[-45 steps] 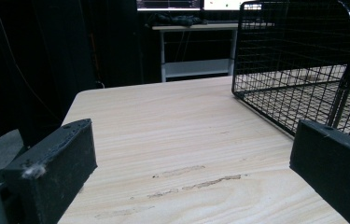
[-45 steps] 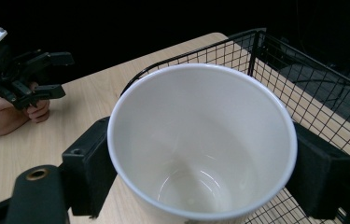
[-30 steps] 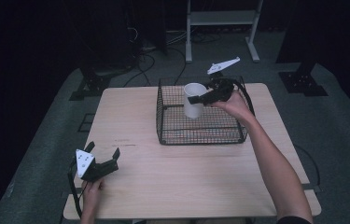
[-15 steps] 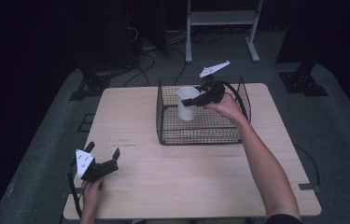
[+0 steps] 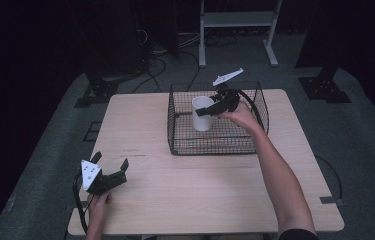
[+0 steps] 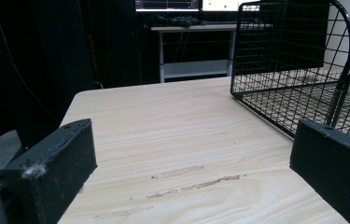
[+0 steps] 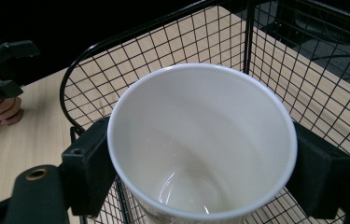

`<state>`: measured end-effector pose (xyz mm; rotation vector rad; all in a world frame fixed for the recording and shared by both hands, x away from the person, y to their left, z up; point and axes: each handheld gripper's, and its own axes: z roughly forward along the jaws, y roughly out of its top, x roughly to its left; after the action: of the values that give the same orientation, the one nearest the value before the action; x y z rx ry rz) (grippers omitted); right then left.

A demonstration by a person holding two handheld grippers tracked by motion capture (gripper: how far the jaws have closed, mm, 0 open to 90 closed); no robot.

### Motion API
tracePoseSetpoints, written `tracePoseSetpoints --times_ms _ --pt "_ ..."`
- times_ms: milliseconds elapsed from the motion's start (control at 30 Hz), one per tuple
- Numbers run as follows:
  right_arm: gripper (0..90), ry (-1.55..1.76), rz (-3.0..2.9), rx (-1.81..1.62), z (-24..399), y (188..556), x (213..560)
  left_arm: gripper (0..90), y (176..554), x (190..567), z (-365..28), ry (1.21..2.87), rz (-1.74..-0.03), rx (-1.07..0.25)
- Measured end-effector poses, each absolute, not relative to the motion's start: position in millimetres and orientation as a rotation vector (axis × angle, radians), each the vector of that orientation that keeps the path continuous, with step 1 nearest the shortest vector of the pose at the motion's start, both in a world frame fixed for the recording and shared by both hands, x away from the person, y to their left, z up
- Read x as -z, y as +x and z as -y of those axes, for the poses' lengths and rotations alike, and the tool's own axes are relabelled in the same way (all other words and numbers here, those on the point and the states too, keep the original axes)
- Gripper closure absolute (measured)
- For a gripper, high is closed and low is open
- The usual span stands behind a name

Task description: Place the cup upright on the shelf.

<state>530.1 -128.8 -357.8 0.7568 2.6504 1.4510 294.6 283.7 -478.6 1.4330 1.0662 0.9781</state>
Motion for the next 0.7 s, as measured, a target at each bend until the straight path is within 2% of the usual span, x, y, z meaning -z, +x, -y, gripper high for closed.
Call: tracePoseSetpoints --times_ms 700 --pt "19.2 0.817 -2.685 -1.363 128.1 539.7 383.5 0.0 294.4 478.6 -283.6 1.433 -1.066 -0.977"
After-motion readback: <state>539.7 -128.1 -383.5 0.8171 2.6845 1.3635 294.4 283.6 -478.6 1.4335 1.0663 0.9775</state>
